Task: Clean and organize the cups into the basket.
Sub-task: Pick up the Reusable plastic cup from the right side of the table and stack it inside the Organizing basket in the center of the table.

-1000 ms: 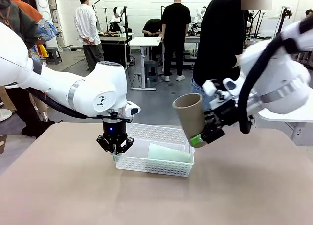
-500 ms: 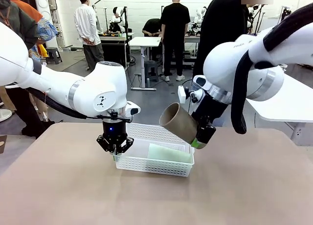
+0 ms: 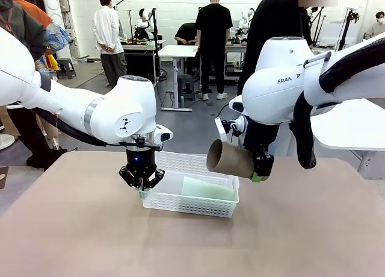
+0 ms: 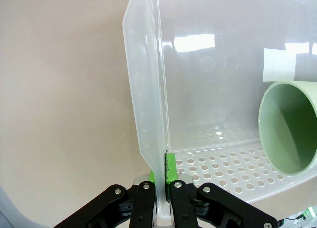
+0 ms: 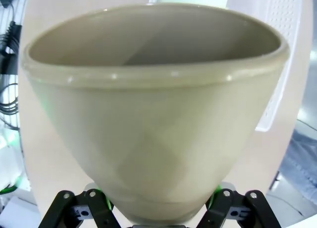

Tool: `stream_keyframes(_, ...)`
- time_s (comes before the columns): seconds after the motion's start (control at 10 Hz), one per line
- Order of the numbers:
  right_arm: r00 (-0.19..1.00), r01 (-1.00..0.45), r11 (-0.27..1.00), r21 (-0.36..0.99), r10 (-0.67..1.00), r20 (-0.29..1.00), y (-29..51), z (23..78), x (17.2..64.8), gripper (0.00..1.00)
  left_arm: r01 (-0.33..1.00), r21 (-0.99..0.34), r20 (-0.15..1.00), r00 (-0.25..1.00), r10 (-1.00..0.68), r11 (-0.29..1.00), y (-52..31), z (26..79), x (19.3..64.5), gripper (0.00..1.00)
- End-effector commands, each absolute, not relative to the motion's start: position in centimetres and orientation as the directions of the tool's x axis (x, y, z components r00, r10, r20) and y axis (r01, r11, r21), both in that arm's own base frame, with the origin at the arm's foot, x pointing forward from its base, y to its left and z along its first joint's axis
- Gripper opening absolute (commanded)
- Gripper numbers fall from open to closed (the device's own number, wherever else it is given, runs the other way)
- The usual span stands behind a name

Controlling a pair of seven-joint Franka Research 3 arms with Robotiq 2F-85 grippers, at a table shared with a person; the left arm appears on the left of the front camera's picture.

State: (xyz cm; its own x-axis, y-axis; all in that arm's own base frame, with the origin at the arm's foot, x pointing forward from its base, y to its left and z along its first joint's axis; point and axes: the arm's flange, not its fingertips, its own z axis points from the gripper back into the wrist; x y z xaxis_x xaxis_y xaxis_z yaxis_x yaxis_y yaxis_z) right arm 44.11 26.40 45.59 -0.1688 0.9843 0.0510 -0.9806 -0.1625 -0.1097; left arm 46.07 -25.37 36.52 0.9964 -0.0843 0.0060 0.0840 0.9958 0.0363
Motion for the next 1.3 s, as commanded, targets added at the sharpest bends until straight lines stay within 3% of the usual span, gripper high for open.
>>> stream_keyframes(0.0, -0.159, -0.984, -0.154, -0.095, 0.986, 0.052, 26.0, 45.4, 44.2, 0.78, 0.085, 0.035, 0.007, 0.996, -0.085, 0.996, -25.4, 36.6, 46.0, 0.05)
stream_keyframes(0.6, -0.160, -0.983, -0.154, -0.101, 0.986, 0.051, 25.9, 45.5, 44.3, 0.78, 0.085, 0.035, 0.007, 0.996, -0.085, 0.996, -25.4, 36.6, 46.0, 0.05)
stream_keyframes(1.0, 0.210, -0.966, 0.184, -0.179, 0.968, -0.137, 32.4, 42.9, 44.6, 0.78, 0.085, 0.035, 0.007, 0.996, -0.085, 0.996, -25.4, 36.6, 46.0, 0.05)
stream_keyframes(1.2, 0.244, -0.964, 0.214, -0.161, 0.949, -0.201, 35.4, 40.9, 45.4, 0.78, 0.085, 0.035, 0.007, 0.996, -0.085, 0.996, -25.4, 36.6, 46.0, 0.05)
